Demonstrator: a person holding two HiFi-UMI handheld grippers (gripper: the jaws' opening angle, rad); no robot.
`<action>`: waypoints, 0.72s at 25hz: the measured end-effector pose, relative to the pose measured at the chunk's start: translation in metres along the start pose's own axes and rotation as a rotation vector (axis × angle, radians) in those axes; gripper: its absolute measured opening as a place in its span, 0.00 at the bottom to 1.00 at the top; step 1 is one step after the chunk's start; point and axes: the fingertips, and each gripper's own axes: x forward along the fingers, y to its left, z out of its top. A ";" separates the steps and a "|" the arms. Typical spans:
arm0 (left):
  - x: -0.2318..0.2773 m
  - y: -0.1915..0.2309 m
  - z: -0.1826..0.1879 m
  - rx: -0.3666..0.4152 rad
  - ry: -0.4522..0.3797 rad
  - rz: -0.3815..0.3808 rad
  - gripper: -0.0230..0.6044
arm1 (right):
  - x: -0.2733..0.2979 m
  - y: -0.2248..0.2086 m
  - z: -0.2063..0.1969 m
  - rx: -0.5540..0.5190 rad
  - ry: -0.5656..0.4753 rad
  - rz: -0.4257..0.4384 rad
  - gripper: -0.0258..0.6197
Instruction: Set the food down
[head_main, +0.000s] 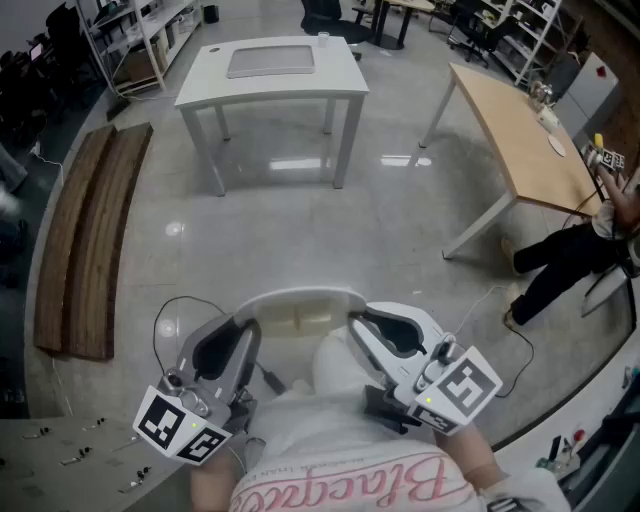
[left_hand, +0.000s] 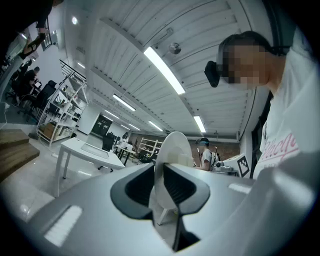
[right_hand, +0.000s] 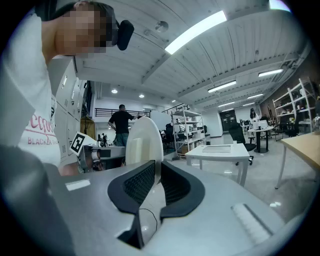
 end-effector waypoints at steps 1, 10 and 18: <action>0.001 0.000 -0.001 -0.002 0.000 0.001 0.13 | 0.000 -0.001 -0.001 0.002 0.001 -0.002 0.10; 0.038 0.011 0.000 -0.006 0.012 0.023 0.13 | 0.010 -0.041 0.003 0.039 -0.006 -0.013 0.10; 0.107 0.025 0.025 0.041 0.018 0.022 0.13 | 0.025 -0.107 0.033 0.086 -0.048 -0.025 0.10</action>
